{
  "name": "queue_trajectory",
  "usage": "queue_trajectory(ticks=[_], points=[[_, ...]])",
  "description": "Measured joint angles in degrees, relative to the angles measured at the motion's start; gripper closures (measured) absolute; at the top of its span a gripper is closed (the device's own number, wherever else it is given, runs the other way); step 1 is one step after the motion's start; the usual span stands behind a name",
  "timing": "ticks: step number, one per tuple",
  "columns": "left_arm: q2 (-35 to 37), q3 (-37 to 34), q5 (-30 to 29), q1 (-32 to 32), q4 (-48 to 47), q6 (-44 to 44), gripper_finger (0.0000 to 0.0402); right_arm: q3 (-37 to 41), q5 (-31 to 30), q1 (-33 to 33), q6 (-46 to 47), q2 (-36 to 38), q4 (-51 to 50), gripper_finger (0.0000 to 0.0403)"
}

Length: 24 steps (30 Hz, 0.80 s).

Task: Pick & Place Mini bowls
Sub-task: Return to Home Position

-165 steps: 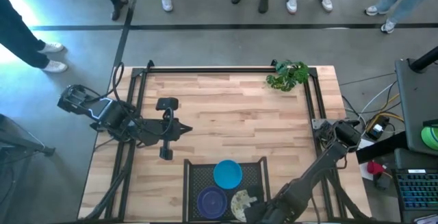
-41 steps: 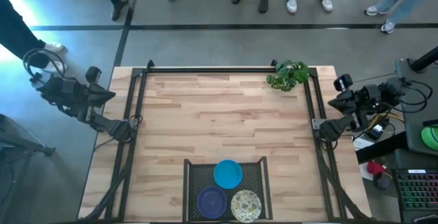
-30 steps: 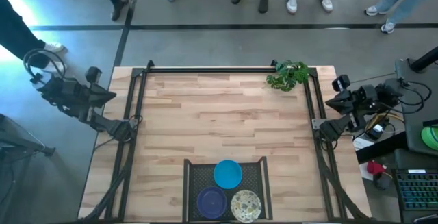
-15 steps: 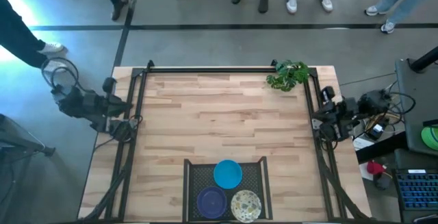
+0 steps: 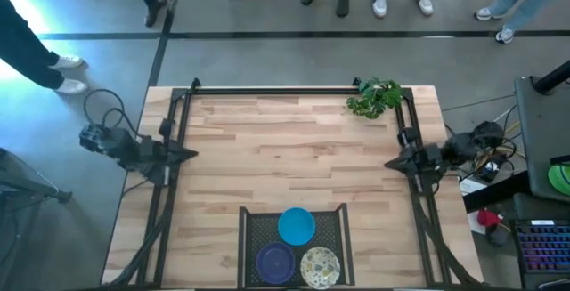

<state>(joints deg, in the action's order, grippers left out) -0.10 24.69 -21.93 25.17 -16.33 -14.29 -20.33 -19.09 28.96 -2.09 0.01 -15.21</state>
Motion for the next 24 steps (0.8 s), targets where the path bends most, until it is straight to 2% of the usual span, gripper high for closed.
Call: queue_trajectory(ticks=[10,24], points=[[0.0,-8.64,-0.85,-0.02,9.2,-0.61,0.0402,8.87,-0.08,-0.01,-0.55,0.0,7.05,0.0394],[0.0,-17.22,-2.19,-0.02,15.86,2.0,0.0402,18.06,-0.11,0.01,-0.9,0.0,17.65,0.0394]])
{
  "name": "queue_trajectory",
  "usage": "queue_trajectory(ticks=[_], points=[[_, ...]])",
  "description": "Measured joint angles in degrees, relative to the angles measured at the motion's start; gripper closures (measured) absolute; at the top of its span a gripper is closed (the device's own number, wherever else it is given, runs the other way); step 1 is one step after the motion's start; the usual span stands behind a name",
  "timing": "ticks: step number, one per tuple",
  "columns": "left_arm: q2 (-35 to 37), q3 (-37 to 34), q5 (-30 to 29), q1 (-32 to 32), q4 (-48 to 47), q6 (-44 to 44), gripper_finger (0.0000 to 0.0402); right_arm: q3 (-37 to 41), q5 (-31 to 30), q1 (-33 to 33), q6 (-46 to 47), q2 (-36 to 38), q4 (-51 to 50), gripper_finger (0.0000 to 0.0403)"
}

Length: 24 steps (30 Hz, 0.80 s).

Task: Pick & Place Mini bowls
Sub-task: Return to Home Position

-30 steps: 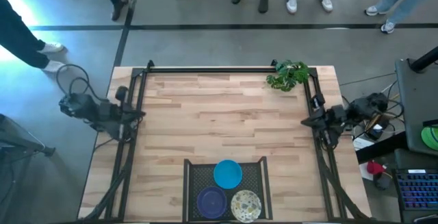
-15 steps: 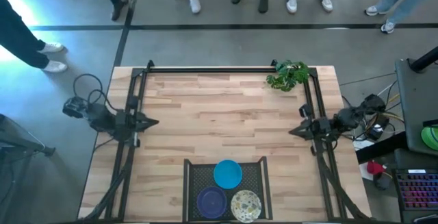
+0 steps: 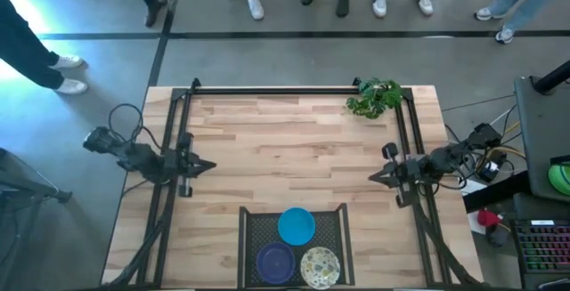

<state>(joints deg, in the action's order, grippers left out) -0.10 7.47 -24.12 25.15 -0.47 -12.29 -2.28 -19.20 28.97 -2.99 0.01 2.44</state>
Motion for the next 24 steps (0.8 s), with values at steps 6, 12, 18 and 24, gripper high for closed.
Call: queue_trajectory(ticks=[6,12,18,24], points=[[0.0,-2.78,0.0,0.0,2.3,1.59,0.0402,1.78,-0.22,0.01,0.64,-0.09,1.4,0.0394],[0.0,-6.59,0.0,0.02,5.92,2.17,0.0402,1.76,-0.22,0.01,-0.09,-0.11,1.37,0.0394],[0.0,-6.95,-0.03,0.02,5.86,2.41,0.0402,1.76,-0.24,0.01,-0.09,-0.11,1.15,0.0394],[-0.02,-6.98,-5.11,0.02,4.88,2.81,0.0402,1.76,-0.26,0.01,-1.14,-0.15,0.89,0.0394]])
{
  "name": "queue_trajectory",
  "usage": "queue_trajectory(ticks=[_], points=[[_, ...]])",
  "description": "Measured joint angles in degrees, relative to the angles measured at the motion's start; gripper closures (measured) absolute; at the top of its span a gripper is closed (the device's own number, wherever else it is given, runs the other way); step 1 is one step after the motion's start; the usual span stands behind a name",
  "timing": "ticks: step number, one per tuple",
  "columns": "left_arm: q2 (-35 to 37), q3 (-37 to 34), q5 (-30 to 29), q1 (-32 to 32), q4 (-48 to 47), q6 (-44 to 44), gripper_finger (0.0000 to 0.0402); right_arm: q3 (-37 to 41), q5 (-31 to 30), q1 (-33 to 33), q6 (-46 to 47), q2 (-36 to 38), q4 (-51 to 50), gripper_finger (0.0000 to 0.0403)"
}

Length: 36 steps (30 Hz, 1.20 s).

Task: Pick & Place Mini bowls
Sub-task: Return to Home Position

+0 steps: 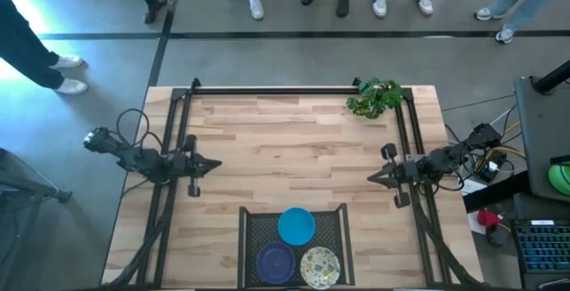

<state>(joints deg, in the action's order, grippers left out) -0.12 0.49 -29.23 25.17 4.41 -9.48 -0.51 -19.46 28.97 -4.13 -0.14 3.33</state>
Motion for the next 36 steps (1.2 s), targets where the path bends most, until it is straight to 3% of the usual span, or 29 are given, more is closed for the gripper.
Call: queue_trajectory(ticks=[5,36], points=[[0.0,-0.02,-5.0,-0.02,-0.11,0.14,0.0402,0.0,-0.02,0.0,-2.27,-0.02,-0.07,0.0394],[-0.04,-0.11,-5.18,0.0,-0.44,0.49,0.0401,0.0,-0.04,-0.01,4.05,-0.07,-0.04,0.0394]])
